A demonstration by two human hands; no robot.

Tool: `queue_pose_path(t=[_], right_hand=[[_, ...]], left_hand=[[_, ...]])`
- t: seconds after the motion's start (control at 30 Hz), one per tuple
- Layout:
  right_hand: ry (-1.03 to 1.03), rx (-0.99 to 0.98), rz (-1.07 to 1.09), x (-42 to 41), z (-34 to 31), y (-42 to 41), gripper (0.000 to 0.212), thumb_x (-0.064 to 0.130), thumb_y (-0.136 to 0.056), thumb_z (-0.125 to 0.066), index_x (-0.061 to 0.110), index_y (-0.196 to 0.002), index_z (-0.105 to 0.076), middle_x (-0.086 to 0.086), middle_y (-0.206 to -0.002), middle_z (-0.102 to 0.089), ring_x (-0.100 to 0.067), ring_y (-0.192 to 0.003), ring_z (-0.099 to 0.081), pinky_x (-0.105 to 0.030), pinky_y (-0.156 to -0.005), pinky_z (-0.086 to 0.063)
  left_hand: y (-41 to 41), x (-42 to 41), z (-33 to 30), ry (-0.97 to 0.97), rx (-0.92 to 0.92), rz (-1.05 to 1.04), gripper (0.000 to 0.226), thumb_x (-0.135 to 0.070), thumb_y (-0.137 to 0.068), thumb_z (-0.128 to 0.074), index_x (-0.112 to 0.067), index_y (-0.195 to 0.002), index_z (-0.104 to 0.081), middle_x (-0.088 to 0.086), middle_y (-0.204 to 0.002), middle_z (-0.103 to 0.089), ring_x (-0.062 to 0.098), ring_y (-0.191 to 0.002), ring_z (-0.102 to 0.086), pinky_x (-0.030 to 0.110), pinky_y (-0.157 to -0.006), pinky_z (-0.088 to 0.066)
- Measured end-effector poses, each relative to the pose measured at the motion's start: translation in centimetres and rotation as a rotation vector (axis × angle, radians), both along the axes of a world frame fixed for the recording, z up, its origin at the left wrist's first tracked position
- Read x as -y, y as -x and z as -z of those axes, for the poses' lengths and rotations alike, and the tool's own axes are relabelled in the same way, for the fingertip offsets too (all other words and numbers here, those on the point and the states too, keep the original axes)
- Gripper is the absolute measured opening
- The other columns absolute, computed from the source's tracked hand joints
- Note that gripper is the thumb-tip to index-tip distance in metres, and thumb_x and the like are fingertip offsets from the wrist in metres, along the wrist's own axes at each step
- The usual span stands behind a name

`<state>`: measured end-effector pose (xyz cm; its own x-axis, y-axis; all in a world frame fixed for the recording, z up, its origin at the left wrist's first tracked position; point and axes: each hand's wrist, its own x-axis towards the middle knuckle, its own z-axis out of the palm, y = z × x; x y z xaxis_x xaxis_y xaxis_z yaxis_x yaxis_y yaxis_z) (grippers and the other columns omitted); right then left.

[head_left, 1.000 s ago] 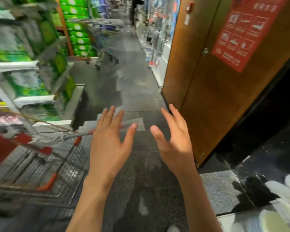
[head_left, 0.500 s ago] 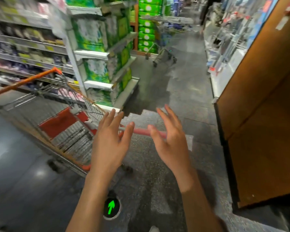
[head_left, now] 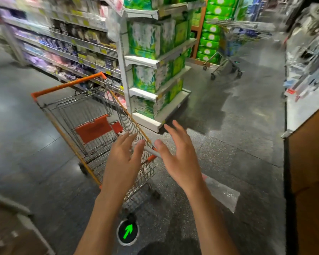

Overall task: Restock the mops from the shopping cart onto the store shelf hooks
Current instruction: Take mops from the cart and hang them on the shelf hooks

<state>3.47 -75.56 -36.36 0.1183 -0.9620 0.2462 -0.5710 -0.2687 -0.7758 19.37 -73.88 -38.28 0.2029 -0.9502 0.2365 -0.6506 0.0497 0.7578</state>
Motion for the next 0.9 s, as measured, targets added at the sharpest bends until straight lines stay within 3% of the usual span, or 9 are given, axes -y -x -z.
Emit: queue_pose_path(t=[0.1, 0.27, 0.43, 0.57, 0.67, 0.77, 0.83, 0.9], right_hand=[[-0.025, -0.006, -0.036, 2.4, 0.4, -0.7, 0.076, 0.076, -0.088, -0.037, 0.034, -0.152, -0.037, 0.016, -0.164, -0.019, -0.005, -0.149, -0.018, -0.037, -0.114, -0.027], [-0.029, -0.032, -0.063, 7.2, 2.0, -2.1, 0.072, 0.069, -0.09, -0.039, 0.032, -0.152, -0.037, 0.016, -0.164, -0.019, -0.003, -0.148, -0.02, -0.031, -0.108, -0.025], [-0.049, -0.039, -0.021, 13.9, 4.0, -4.4, 0.073, 0.072, -0.089, -0.035, 0.03, -0.149, -0.042, 0.014, -0.162, -0.025, -0.004, -0.145, -0.028, -0.033, -0.11, -0.032], [-0.08, -0.074, -0.034, 19.7, 5.5, -7.0, 0.074, 0.073, -0.089, -0.033, 0.028, -0.148, -0.043, 0.012, -0.16, -0.029, -0.004, -0.145, -0.028, -0.029, -0.111, -0.029], [-0.168, -0.075, -0.056, 24.1, 7.5, -9.8, 0.067, 0.068, -0.096, -0.041, 0.027, -0.149, -0.044, 0.011, -0.161, -0.029, -0.006, -0.146, -0.027, -0.029, -0.112, -0.026], [-0.268, -0.096, -0.073, 28.3, 10.6, -12.8, 0.068, 0.064, -0.094, -0.043, 0.024, -0.149, -0.045, 0.009, -0.161, -0.029, -0.008, -0.146, -0.027, -0.029, -0.112, -0.026], [-0.32, -0.089, -0.079, 30.3, 12.6, -14.4, 0.072, 0.065, -0.091, -0.04, 0.023, -0.149, -0.045, 0.006, -0.161, -0.031, -0.009, -0.147, -0.026, -0.031, -0.116, -0.026], [-0.397, -0.095, -0.071, 32.4, 15.1, -16.0, 0.069, 0.062, -0.093, -0.042, 0.022, -0.15, -0.043, 0.005, -0.16, -0.033, -0.01, -0.148, -0.026, -0.032, -0.119, -0.023]], left_hand=[[-0.3, 1.8, 0.7, 0.001, -0.008, -0.032, 0.085, -0.077, -0.088, -0.021, -0.022, -0.143, -0.054, -0.001, -0.155, -0.043, 0.01, -0.141, -0.038, 0.032, -0.109, -0.031], [-1.5, 6.3, 2.0, -0.002, -0.18, -0.034, 0.085, -0.078, -0.088, -0.026, -0.018, -0.139, -0.058, 0.002, -0.149, -0.052, 0.014, -0.139, -0.045, 0.048, -0.114, -0.039], [-3.7, 13.0, 4.3, -0.055, -0.227, -0.045, 0.085, -0.078, -0.087, -0.026, -0.02, -0.139, -0.058, 0.003, -0.149, -0.052, 0.016, -0.139, -0.044, 0.047, -0.114, -0.038], [-6.5, 18.9, 6.0, -0.149, -0.201, -0.06, 0.088, -0.084, -0.087, -0.02, -0.023, -0.135, -0.06, 0.005, -0.145, -0.055, 0.023, -0.134, -0.049, 0.05, -0.112, -0.039], [-9.3, 23.2, 7.8, -0.199, -0.206, -0.081, 0.086, -0.078, -0.086, -0.021, -0.017, -0.128, -0.065, 0.007, -0.135, -0.062, 0.025, -0.126, -0.056, 0.044, -0.104, -0.044], [-12.0, 27.3, 11.2, -0.291, -0.259, -0.103, 0.067, -0.065, -0.094, -0.027, -0.018, -0.116, -0.069, 0.002, -0.112, -0.068, 0.019, -0.105, -0.062, 0.035, -0.086, -0.048], [-13.2, 29.6, 14.2, -0.343, -0.305, -0.132, 0.051, -0.053, -0.103, -0.034, -0.02, -0.119, -0.069, -0.001, -0.111, -0.07, 0.014, -0.101, -0.064, 0.033, -0.085, -0.051], [-14.4, 31.9, 17.6, -0.381, -0.339, -0.158, 0.049, -0.051, -0.104, -0.035, -0.019, -0.122, -0.068, -0.001, -0.11, -0.071, 0.014, -0.098, -0.066, 0.037, -0.086, -0.055]])
